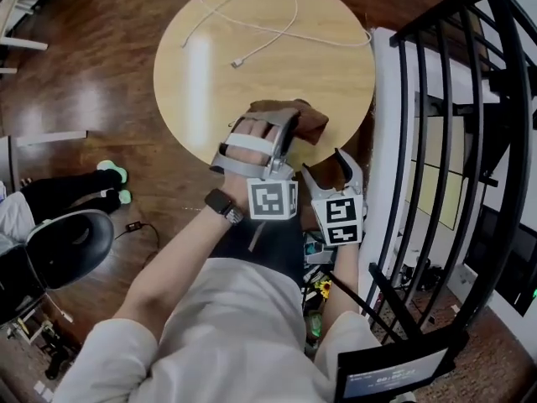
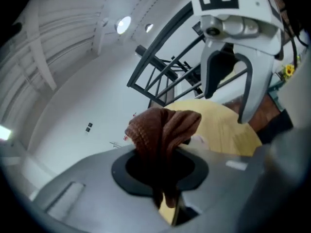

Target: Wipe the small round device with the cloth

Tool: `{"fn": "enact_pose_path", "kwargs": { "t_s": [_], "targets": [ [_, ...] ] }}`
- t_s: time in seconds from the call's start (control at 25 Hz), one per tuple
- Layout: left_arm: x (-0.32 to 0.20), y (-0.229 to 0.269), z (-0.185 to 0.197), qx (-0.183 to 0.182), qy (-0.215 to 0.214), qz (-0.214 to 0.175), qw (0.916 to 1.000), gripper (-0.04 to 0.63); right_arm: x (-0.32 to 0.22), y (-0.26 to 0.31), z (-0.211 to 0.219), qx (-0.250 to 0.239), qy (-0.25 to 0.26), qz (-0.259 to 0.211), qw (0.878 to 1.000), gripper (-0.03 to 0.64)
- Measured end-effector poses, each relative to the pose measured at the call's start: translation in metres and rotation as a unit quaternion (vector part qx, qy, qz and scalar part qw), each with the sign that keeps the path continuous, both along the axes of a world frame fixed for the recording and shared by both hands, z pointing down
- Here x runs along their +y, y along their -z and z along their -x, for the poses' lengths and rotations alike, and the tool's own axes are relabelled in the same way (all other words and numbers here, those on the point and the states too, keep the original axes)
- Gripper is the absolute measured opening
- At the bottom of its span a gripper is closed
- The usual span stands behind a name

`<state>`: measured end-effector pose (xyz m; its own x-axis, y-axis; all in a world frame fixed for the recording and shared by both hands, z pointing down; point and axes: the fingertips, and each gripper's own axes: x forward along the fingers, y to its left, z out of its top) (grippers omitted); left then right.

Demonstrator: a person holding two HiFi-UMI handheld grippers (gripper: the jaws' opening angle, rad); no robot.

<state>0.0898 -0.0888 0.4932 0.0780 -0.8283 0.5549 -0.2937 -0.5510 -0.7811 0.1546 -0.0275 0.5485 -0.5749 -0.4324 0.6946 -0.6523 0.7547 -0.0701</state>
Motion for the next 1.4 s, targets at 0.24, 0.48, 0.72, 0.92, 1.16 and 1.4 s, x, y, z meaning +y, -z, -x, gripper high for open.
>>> {"fn": "enact_pose_path", "kwargs": {
  "t_s": [0.24,0.48,0.72,0.92,1.16,1.4],
  "targets": [
    [0.015,-0.004,-0.002,-0.020,-0.017,-0.036,0.9990,0.075,0.018,-0.017,-0.015,0.007,-0.027,0.006,1.000,0.330],
    [0.021,-0.007,-0.004,-0.006,-0.022,-0.062,0.9978,0.075,0.022,-0.027,-0.031,0.022,-0.050,0.005,0.998,0.330],
    [0.032,-0.015,-0.007,-0.012,-0.040,-0.057,0.9975,0.075,0.024,-0.031,-0.039,0.018,-0.075,0.002,0.997,0.330],
    [0.046,-0.026,-0.025,-0.015,-0.062,-0.044,0.9970,0.077,0.026,-0.034,-0.041,0.021,-0.081,0.003,0.997,0.330],
    [0.058,-0.059,-0.029,0.006,-0.033,0.045,0.9985,0.077,0.026,-0.034,-0.042,0.022,-0.082,0.004,0.996,0.330],
    [0.064,-0.089,-0.029,0.024,-0.022,0.162,0.9862,0.077,0.026,-0.033,-0.047,0.020,-0.085,0.012,0.996,0.330]
  ]
}}
